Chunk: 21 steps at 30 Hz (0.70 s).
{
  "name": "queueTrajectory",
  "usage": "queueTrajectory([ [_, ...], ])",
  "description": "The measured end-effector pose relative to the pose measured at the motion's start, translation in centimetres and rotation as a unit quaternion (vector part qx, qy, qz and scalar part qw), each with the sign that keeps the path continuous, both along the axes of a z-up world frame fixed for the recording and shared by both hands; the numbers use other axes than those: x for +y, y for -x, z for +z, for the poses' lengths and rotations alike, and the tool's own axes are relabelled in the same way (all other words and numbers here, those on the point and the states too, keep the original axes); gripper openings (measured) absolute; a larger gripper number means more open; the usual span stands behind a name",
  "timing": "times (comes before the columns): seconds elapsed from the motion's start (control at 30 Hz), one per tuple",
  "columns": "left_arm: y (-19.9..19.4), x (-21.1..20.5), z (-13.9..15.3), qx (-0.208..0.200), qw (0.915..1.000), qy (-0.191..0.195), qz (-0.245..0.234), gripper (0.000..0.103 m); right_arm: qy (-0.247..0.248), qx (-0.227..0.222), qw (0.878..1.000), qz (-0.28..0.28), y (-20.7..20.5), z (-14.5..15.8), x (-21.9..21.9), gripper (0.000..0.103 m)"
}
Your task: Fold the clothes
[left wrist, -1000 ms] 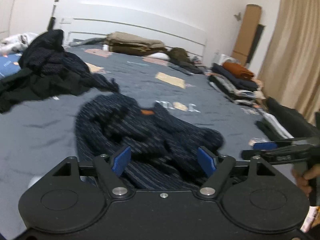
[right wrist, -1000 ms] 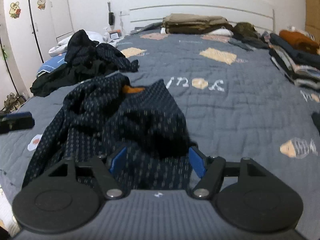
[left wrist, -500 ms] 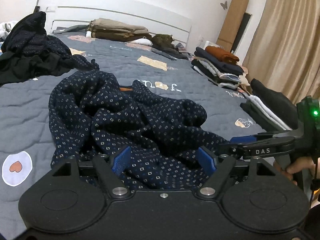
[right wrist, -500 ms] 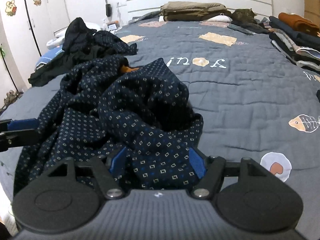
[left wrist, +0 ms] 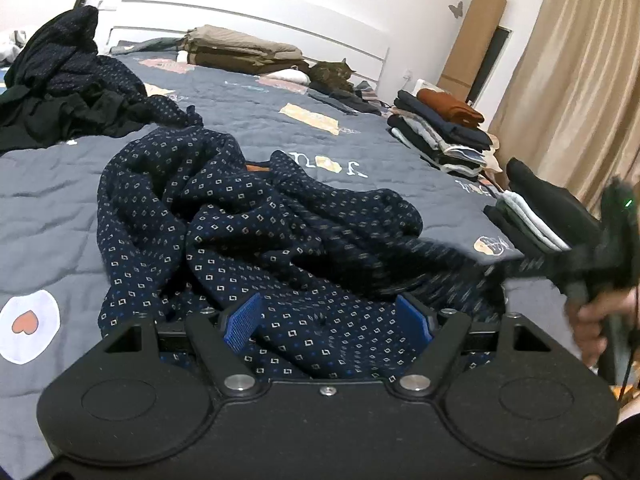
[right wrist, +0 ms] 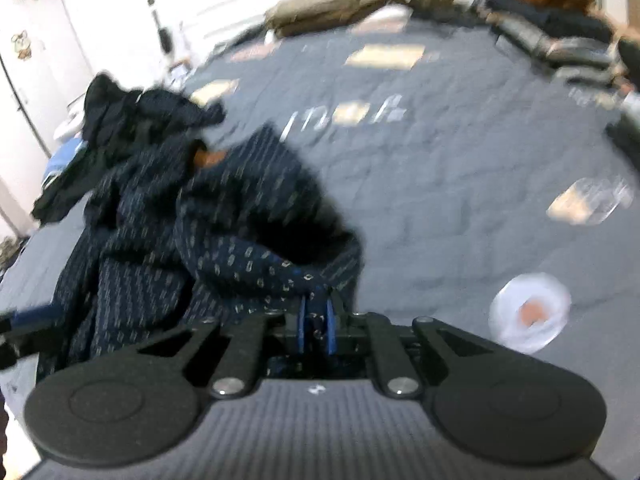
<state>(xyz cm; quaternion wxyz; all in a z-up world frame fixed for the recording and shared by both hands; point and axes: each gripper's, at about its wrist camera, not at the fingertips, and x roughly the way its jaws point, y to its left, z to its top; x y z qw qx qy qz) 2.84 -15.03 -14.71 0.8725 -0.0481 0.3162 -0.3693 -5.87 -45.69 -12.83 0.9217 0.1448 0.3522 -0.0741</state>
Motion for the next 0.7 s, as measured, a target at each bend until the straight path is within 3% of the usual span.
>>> queueTrajectory([
  [0.2,-0.1,0.2,0.2,-0.002,1.0,0.005,0.003,0.073,0.091,-0.052,0.991,-0.084,0.6,6.3,-6.0,0.009],
  [0.37,-0.2,0.3,0.2,-0.004,1.0,0.004,0.004,0.073,0.163,-0.08,0.967,-0.18,0.3,10.3,-12.2,0.009],
  [0.47,-0.4,0.4,0.2,0.0,1.0,0.004,0.005,0.073,0.2,-0.081,0.953,-0.212,-1.0,10.1,-14.4,0.01],
  [0.63,-0.5,0.5,-0.2,0.003,1.0,-0.004,0.002,0.073,0.163,-0.02,0.971,-0.175,-3.7,6.6,-15.7,0.015],
  [0.7,-0.5,0.6,-0.2,0.003,1.0,-0.005,0.002,0.073,0.165,-0.026,0.97,-0.175,-3.3,6.1,-14.7,0.021],
])
